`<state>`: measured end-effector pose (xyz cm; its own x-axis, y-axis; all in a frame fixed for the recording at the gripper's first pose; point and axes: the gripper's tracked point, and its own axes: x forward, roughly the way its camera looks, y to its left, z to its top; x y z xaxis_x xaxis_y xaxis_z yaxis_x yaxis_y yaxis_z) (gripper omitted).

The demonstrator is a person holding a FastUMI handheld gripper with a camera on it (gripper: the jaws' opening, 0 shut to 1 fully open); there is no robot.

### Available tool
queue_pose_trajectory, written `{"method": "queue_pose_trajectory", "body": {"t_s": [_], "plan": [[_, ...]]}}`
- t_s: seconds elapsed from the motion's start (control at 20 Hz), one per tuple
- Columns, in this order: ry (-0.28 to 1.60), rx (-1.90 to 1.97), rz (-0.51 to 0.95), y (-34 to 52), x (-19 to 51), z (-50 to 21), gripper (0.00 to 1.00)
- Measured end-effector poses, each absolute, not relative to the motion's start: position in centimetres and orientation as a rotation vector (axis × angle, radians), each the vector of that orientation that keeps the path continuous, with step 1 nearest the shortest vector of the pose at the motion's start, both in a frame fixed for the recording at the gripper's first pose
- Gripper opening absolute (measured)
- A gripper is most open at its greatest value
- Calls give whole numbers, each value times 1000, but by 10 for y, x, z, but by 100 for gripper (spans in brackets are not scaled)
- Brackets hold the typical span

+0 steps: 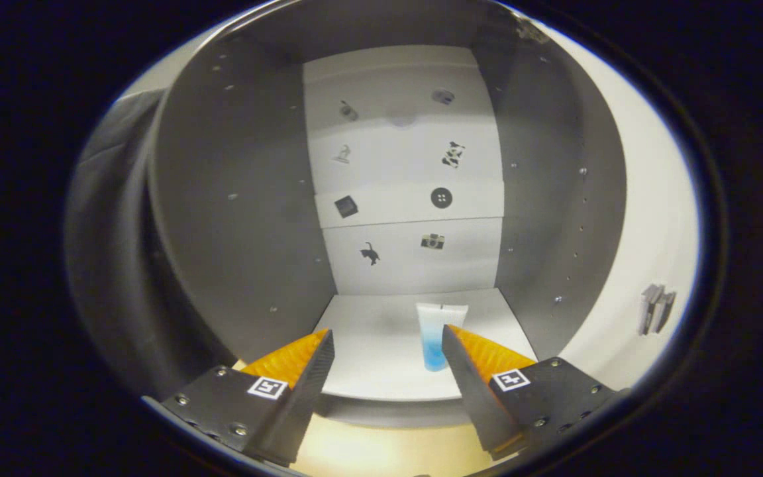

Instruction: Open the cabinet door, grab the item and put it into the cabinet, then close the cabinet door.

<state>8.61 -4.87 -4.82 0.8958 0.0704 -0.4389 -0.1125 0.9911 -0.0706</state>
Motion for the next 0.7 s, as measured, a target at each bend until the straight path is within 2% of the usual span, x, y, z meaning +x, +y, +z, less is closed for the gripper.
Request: {"method": "queue_pose_trajectory", "body": {"t_s": [0.25,0.7], "plan": [[361,-111,94,-31,18,-12,97],[271,-71,-31,-35,-86,28,96]]}}
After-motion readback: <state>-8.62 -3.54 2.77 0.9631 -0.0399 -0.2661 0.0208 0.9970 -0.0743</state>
